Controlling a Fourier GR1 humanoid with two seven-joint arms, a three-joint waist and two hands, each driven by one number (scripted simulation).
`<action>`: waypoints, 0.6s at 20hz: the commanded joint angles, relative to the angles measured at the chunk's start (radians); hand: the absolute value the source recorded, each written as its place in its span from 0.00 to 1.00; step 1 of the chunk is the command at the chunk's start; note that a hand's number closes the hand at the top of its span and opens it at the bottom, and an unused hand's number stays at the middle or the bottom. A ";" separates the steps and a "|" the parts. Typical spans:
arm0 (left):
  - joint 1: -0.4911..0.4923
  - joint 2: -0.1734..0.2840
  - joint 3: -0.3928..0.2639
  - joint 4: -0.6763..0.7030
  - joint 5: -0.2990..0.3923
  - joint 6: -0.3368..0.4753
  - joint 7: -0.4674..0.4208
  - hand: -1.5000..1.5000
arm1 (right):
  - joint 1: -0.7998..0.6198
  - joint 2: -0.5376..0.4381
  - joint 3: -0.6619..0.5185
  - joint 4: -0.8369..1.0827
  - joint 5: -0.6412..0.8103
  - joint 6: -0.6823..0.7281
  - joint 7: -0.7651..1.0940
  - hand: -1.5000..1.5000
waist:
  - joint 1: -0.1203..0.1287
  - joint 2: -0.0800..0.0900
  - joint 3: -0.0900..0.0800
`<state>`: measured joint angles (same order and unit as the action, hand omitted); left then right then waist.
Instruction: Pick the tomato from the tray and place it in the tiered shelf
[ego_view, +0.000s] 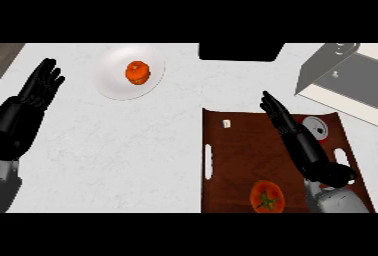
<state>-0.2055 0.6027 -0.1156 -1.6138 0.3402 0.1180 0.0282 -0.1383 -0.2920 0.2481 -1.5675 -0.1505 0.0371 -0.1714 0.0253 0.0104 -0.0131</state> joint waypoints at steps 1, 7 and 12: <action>0.046 -0.036 -0.006 -0.028 -0.032 0.028 -0.001 0.50 | 0.080 0.005 -0.025 -0.084 0.052 -0.092 0.016 0.00 | -0.030 -0.014 0.013; 0.093 -0.080 -0.055 0.062 -0.039 0.054 0.013 0.50 | 0.067 0.277 -0.157 -0.285 -0.181 -0.326 -0.059 0.00 | -0.122 -0.051 0.053; 0.139 -0.107 -0.049 0.078 -0.060 0.111 0.003 0.50 | 0.337 0.065 -0.431 -0.128 0.254 -0.734 -0.060 1.00 | -0.212 -0.021 0.007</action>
<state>-0.0994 0.5256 -0.1555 -1.5528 0.2869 0.2006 0.0335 0.0878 -0.2543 -0.0535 -1.7107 -0.0058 -0.4688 -0.1914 -0.1538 -0.0113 -0.0050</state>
